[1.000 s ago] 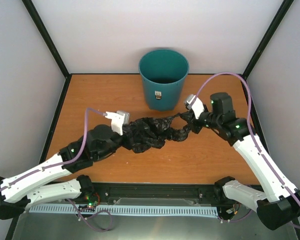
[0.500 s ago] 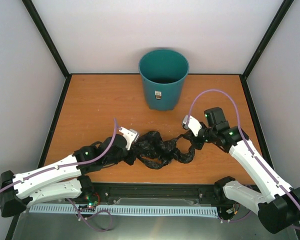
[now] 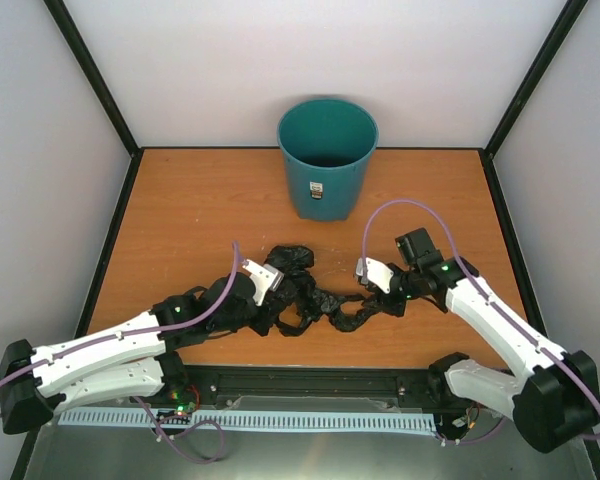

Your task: Put the trash bags into the trash bin

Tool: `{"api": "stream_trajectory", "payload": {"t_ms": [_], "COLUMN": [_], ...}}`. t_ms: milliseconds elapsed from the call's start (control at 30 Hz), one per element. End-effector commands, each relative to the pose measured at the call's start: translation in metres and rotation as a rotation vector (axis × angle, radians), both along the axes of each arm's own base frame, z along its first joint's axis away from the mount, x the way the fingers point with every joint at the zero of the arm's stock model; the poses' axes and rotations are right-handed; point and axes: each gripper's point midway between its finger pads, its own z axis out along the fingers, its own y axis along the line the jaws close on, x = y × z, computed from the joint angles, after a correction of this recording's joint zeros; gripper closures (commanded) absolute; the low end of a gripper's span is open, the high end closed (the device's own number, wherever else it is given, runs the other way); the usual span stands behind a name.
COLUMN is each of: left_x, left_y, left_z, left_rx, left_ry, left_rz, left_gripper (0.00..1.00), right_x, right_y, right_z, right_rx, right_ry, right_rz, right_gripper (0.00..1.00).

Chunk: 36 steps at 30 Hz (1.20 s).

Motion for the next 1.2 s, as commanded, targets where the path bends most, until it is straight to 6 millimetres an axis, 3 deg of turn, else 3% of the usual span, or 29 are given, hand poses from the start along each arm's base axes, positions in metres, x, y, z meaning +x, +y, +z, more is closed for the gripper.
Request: {"api": "stream_trajectory", "payload": {"t_ms": [0,267,433,500,567,667,767,833,900,933,967,1000,1033,1067,1100,1167], "left_x": [0.0,0.0,0.001,0.001,0.001,0.004,0.019,0.037,0.06,0.067,0.071,0.069,0.061,0.051,0.039,0.024], "left_y": [-0.009,-0.012,-0.012,-0.011,-0.01,-0.003,0.011,0.011,0.007,0.003,-0.003,-0.009,-0.014,-0.022,-0.031,-0.051], "left_z": [0.01,0.007,0.004,0.003,0.001,-0.002,0.003,0.041,0.112,0.159,0.236,0.283,0.328,0.357,0.376,0.37], "left_rx": [-0.042,-0.044,-0.037,-0.034,-0.03,-0.003,0.064,0.086,0.085,0.054,-0.051,-0.112,-0.18,-0.227,-0.267,-0.286], "left_ry": [-0.018,-0.012,-0.01,-0.01,-0.01,0.003,0.02,-0.008,-0.099,-0.166,-0.27,-0.343,-0.416,-0.473,-0.514,-0.517], "left_rz": [-0.016,-0.019,-0.017,-0.015,-0.012,0.033,0.14,0.168,0.196,0.198,0.18,0.14,0.099,0.051,-0.013,-0.123], "left_gripper": [0.99,0.99,0.99,0.99,0.99,0.99,0.99,0.99,0.99,0.99,0.99,0.99,0.99,0.99,0.99,0.99], "right_x": [-0.003,-0.008,-0.008,-0.009,-0.01,-0.01,0.0,0.018,0.043,0.054,0.062,0.062,0.057,0.043,0.027,-0.002], "right_y": [0.007,0.018,0.021,0.021,0.022,0.026,0.034,0.04,0.044,0.045,0.045,0.043,0.039,0.033,0.027,0.014], "right_z": [-0.016,-0.023,-0.032,-0.038,-0.04,-0.02,0.027,0.073,0.145,0.189,0.24,0.307,0.357,0.401,0.433,0.456], "right_rx": [-0.014,-0.002,-0.016,-0.027,-0.031,-0.009,0.052,0.095,0.154,0.2,0.266,0.363,0.445,0.526,0.592,0.661], "right_ry": [0.025,0.034,0.043,0.071,0.098,0.127,0.114,0.063,-0.056,-0.122,-0.203,-0.315,-0.403,-0.493,-0.579,-0.713], "right_rz": [0.07,0.109,0.111,0.112,0.111,0.096,0.042,-0.036,-0.109,-0.146,-0.174,-0.196,-0.206,-0.2,-0.177,-0.137], "right_gripper": [0.57,0.39,0.38,0.45,0.6,0.82,0.97,0.97,0.97,0.97,0.97,0.97,0.97,0.97,0.97,0.97]}}
